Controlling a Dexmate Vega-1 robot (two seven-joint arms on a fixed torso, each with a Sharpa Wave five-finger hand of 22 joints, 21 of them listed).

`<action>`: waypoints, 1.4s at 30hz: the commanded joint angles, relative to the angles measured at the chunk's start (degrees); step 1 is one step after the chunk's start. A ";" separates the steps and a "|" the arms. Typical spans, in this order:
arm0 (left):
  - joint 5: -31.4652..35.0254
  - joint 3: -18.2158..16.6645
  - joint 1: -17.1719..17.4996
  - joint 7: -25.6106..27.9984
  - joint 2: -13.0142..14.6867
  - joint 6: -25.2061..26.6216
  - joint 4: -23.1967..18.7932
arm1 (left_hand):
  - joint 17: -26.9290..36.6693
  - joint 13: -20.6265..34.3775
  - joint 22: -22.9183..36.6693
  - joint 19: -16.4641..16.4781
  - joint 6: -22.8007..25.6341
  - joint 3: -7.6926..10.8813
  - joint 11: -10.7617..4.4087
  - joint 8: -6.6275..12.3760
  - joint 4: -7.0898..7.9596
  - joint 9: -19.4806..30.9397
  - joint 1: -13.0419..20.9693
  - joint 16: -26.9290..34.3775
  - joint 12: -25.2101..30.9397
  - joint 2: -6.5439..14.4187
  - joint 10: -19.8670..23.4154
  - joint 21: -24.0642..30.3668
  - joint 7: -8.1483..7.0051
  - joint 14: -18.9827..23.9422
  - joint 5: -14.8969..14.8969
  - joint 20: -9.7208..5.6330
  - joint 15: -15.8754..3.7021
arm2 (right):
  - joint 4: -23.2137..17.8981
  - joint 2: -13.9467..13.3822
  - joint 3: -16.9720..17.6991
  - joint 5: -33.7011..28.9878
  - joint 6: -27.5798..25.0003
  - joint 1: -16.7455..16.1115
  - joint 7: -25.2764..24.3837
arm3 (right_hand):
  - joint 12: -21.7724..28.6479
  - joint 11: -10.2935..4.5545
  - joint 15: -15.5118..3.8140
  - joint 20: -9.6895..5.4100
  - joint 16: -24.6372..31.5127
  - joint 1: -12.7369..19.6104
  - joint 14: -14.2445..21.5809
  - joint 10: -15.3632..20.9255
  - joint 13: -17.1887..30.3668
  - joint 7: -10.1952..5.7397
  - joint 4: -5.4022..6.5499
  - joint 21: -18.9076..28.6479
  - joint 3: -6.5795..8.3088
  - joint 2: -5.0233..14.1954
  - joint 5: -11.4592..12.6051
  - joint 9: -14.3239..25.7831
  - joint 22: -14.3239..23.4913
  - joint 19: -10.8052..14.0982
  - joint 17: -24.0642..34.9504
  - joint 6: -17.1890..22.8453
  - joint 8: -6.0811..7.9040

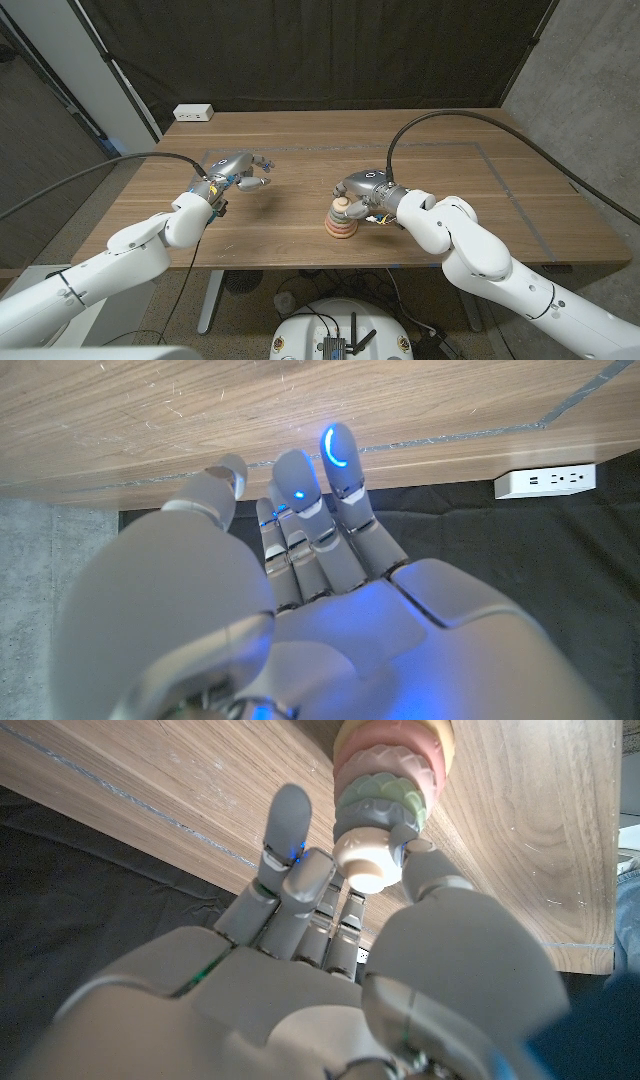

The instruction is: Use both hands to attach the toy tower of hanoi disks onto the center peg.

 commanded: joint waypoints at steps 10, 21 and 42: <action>0.04 -0.63 0.58 0.40 0.14 -0.23 -0.21 | -0.10 0.02 0.15 0.41 0.28 -0.26 -0.26 0.31 -0.07 0.25 -0.22 -0.42 0.12 -0.37 0.43 0.15 -0.03 0.19 0.39 -6.49 -0.03 | -0.38 0.78 0.23 -2.76 0.27 -0.10 3.13 | -0.29 1.11 0.03 -1.68 -0.41 -1.05 -0.71 -3.70 -0.52 -0.08 0.48 -0.33 -0.16 -0.65 -0.45 0.03 -0.09 -0.21 0.11 -1.87 -0.82; -0.13 -0.77 0.65 0.91 -0.26 -0.73 0.14 | 0.03 0.05 0.02 0.47 0.50 -0.30 -0.49 0.36 -0.11 0.27 -0.24 -0.28 0.18 -0.29 0.69 0.11 -0.19 0.43 0.48 -6.51 -0.03 | -0.51 1.22 0.58 -4.02 0.14 -0.59 3.67 | -0.22 2.24 0.02 -1.69 -0.64 -1.73 -1.31 -6.98 -1.28 0.03 0.36 -0.53 -0.52 -1.71 -1.17 -0.04 -0.06 -0.36 0.08 -4.83 -1.90; -0.35 -0.71 0.15 0.96 -0.71 -0.92 0.84 | 0.11 0.19 0.14 0.50 0.71 -0.28 -0.58 0.32 -0.16 0.32 -0.24 -0.33 0.18 -0.23 0.75 0.19 -0.32 0.44 0.64 -6.50 -0.03 | -1.41 1.67 2.21 -5.72 -1.11 -2.12 4.78 | 0.15 2.65 0.02 -1.68 -1.11 -2.62 -2.12 -8.73 -2.24 0.38 0.47 -0.89 -0.89 -2.70 -2.15 0.09 -0.10 -0.68 -0.07 -6.87 -2.04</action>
